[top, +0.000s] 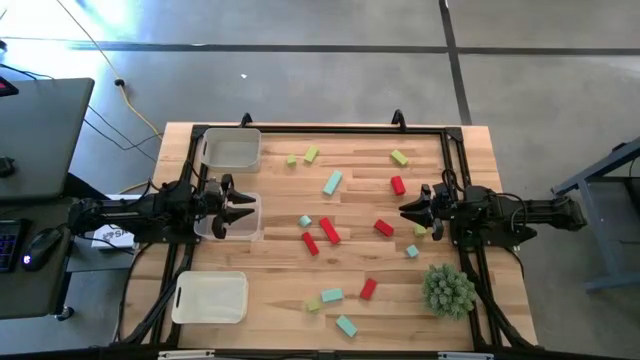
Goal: Sort & place blocks by color
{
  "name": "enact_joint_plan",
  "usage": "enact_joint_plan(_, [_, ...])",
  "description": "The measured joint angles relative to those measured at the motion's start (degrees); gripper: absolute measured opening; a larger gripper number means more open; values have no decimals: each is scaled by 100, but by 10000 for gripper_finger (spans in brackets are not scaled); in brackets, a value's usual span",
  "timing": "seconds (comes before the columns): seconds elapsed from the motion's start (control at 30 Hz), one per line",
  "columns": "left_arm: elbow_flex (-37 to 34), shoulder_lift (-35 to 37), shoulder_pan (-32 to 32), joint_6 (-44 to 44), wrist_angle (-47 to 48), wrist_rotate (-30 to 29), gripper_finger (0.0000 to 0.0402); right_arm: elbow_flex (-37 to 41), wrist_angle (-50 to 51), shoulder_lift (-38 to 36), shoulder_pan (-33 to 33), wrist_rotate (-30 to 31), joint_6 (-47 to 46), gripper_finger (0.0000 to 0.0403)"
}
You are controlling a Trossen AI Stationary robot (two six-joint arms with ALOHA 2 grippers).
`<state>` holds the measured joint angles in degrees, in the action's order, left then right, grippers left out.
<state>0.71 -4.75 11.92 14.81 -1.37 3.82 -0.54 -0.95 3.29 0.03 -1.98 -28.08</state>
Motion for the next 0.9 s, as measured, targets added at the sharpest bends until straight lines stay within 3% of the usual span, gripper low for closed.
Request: enact_joint_plan(0.9, [0,-2,-1,1,1,0,149,1,-208,2,0,5,109,99])
